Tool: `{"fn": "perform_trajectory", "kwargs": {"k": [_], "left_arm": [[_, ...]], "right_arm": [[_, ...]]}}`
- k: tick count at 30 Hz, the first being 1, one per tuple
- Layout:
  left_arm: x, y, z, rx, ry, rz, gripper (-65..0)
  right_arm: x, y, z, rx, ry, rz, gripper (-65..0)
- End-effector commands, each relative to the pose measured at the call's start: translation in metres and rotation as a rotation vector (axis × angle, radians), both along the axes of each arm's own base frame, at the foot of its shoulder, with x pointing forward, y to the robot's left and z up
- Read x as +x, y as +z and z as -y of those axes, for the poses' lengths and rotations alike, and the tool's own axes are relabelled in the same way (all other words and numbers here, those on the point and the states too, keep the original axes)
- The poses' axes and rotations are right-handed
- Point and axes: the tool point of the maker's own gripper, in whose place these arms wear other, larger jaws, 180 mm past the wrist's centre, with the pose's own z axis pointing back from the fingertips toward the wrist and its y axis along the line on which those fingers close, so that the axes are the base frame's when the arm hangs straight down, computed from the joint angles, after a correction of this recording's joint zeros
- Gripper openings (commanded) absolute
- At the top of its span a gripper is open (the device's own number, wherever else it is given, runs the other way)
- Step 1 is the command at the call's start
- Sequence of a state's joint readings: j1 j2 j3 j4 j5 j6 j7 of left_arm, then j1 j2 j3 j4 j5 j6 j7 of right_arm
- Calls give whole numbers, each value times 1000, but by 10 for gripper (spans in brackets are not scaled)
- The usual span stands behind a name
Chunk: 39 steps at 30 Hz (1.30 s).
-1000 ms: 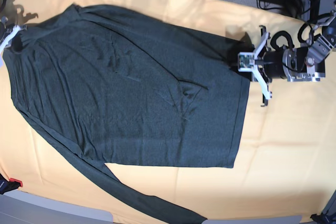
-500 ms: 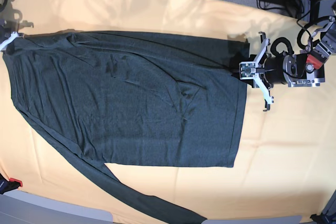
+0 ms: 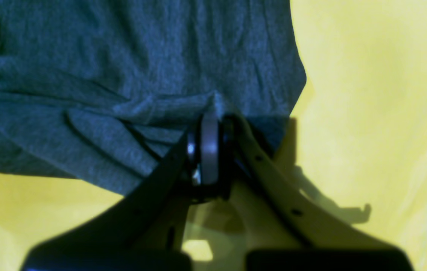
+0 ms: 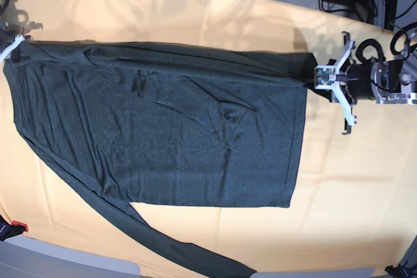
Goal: Fold the T-shirt properly
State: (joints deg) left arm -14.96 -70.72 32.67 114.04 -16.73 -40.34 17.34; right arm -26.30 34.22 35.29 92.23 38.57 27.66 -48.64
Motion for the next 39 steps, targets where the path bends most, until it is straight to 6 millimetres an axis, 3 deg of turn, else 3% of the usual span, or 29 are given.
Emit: {"fn": "perform_trajectory", "kwargs": {"k": [1, 7, 13, 28, 32, 33, 36, 38, 39], "left_arm": [[4, 13, -4, 7, -6, 34, -650], [-9, 15, -8, 12, -4, -10, -650], [-13, 10, -6, 1, -4, -29, -650], [16, -27, 7, -93, 101, -59, -650], [26, -27, 9, -97, 100, -17, -646], [33, -24, 8, -92, 112, 14, -573], [53, -9, 5, -92, 136, 87, -336], [60, -2, 4, -92, 148, 100, -247], [62, 1, 5, -98, 157, 98, -240]], "right_arm": [[7, 14, 9, -34, 11, 18, -650], [-2, 9, 8, -40, 47, -48, -650], [2, 12, 7, -35, 42, -20, -650], [29, 29, 6, -26, 25, 128, -650], [33, 29, 2, -13, 22, 168, -650], [35, 31, 2, -13, 21, 176, -618], [42, 37, 7, -23, -6, 202, -376], [50, 44, 10, -29, -21, 225, -265], [53, 47, 11, -31, -30, 238, -252]]}}
